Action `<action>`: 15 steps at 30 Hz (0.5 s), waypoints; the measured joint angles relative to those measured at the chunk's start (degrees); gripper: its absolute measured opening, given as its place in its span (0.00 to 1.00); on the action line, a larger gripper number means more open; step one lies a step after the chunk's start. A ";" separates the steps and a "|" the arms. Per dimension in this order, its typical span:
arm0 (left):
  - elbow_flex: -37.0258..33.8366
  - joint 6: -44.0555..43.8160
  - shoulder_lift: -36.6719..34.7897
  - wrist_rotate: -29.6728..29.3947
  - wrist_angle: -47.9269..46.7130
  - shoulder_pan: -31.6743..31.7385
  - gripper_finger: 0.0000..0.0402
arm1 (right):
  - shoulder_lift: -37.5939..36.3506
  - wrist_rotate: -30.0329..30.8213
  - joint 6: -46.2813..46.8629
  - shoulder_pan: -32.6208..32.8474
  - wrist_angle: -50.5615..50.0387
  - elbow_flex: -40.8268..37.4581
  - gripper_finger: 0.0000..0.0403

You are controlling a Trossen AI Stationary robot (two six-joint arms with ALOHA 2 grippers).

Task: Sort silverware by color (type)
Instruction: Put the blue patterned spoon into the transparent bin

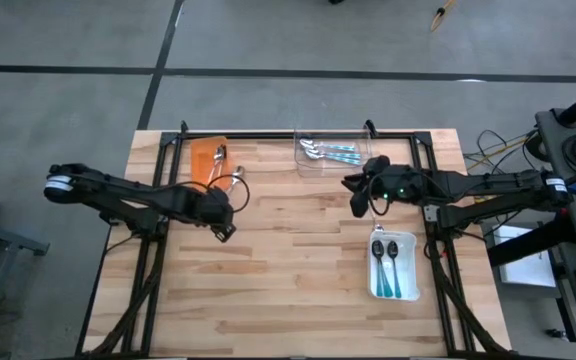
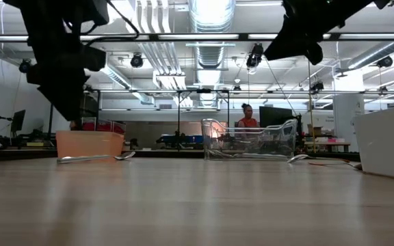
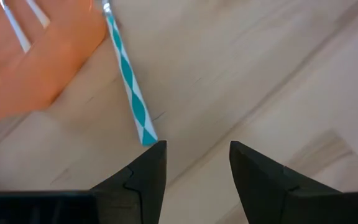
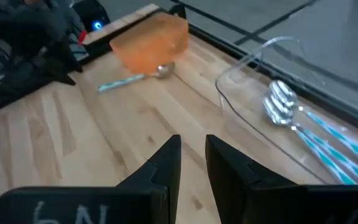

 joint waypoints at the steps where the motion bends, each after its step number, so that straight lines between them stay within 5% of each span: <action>1: 0.00 0.00 0.65 0.00 -0.14 0.00 0.39 | 0.00 -0.05 -0.51 -0.21 0.61 0.00 0.16; 15: 0.25 -0.49 13.89 -2.96 -0.02 0.61 0.39 | 0.00 -0.05 -5.96 -5.38 1.29 0.00 0.16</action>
